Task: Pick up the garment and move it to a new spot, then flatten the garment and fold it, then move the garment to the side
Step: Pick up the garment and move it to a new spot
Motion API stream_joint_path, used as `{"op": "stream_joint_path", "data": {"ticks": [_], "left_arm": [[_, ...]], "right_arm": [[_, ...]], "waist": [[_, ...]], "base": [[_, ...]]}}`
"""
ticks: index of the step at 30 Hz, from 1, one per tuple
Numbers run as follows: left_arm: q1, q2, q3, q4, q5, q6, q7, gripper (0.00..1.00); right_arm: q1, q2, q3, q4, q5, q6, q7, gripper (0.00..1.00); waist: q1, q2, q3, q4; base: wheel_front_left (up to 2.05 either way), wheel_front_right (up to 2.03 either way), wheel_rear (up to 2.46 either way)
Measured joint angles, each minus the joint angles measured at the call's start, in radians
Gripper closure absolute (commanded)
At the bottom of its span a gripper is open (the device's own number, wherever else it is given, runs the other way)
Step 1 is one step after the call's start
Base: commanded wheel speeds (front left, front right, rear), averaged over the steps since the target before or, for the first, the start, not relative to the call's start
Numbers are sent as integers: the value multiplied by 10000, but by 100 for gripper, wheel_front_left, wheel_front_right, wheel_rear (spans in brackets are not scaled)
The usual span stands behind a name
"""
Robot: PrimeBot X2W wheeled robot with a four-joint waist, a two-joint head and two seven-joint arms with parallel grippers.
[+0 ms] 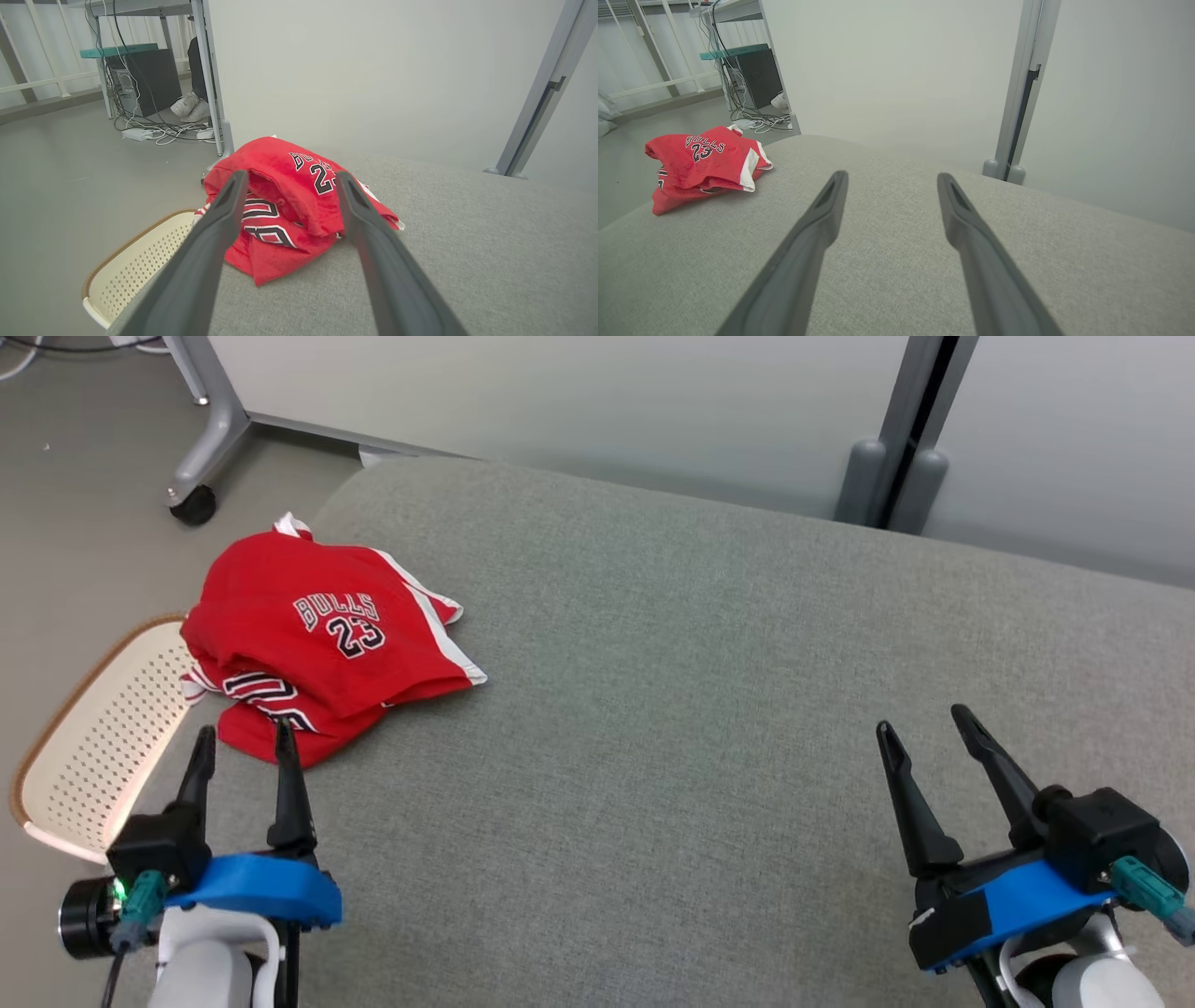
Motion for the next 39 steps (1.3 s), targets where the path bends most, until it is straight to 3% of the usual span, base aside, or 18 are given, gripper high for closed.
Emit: {"op": "stream_joint_path", "data": {"ticks": [13, 22, 23, 24, 25, 33, 39], "left_arm": [[-3150, 311, 240, 3292, -1089, -727, 911, 0], [-4801, 384, 295, 5659, -1668, -953, 654, 1], [-4916, 384, 309, 5837, -1718, -959, 587, 48], [-4996, 397, 311, 6002, -1764, -965, 548, 89], [-5044, 407, 303, 6163, -1795, -972, 487, 100], [-5157, 621, 165, 6462, -1605, -997, 48, 100], [-4578, 955, 529, 4353, -1202, -591, 0, 100]], "right_arm": [[-847, -598, -52, -715, -182, 0, 525, 0], [-1220, -865, -86, -895, -169, 0, 629, 0], [-1235, -882, -100, -895, -169, 0, 629, 0], [-1237, -880, -109, -894, -165, 2, 629, 0], [-1237, -880, -125, -894, -153, 2, 629, 0], [-1197, -805, -267, -823, -153, 2, 577, 0], [-1011, -589, -384, -717, -153, 0, 351, 0]], "waist": [[3, 2, 2102, -643], [2, 2, 3047, -762], [3, 2, 3079, -755], [3, 2, 3088, -754], [2, 2, 3085, -753], [1, 1, 2677, -686], [-1, 0, 2023, -674]], "base": [[0, 0, 0], [0, 0, 0], [0, 0, 0], [0, 0, 0], [0, 0, 0], [0, 0, 0], [0, 0, 0]]}}
